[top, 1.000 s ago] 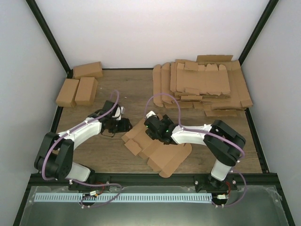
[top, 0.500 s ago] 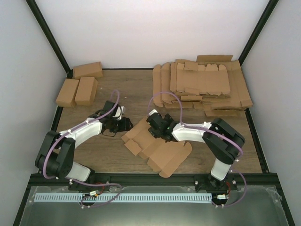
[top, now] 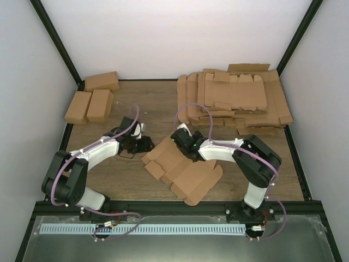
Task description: Fold the paper box
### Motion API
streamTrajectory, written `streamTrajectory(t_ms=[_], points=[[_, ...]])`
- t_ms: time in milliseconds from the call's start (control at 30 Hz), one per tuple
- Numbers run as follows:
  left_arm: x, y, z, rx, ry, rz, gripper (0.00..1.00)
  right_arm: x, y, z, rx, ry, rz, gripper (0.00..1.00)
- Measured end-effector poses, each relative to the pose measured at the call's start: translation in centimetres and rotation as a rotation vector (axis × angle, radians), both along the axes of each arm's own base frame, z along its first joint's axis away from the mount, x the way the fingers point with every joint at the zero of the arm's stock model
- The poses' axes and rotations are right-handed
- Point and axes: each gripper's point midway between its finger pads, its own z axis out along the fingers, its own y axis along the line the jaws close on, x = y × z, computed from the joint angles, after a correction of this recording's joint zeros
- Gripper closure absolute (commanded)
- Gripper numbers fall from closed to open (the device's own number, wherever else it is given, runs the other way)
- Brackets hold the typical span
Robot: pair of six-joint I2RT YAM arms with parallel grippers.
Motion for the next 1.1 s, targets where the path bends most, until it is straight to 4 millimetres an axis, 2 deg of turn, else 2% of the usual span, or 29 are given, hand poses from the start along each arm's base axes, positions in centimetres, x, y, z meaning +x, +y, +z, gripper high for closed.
streamTrajectory(t_ms=[167,400,500,800,867,967,1100], points=[[0.0,0.0,0.0,0.000,0.000,0.000,0.42,0.5,-0.7,0.5,0.007,-0.011,-0.025,0.25],[0.0,0.0,0.0,-0.002,0.001,-0.001,0.43,0.9,-1.3,0.9,-0.010,-0.026,-0.057,0.51],[-0.1,-0.1,0.0,-0.004,0.002,-0.002,0.42,1.0,-1.5,0.8,-0.006,-0.020,-0.060,0.57],[0.1,-0.1,-0.2,0.015,0.021,-0.020,0.43,2.6,-0.7,1.8,0.011,-0.024,-0.034,0.56],[0.4,-0.3,-0.2,0.020,0.022,-0.029,0.42,3.0,-0.5,1.7,0.015,-0.018,-0.028,0.54],[1.2,-0.6,-0.3,0.026,0.023,-0.038,0.41,3.5,-0.2,1.3,0.014,-0.002,-0.017,0.45],[1.3,-0.8,-1.0,0.030,0.043,-0.045,0.42,4.0,0.3,0.6,0.009,0.019,-0.003,0.44]])
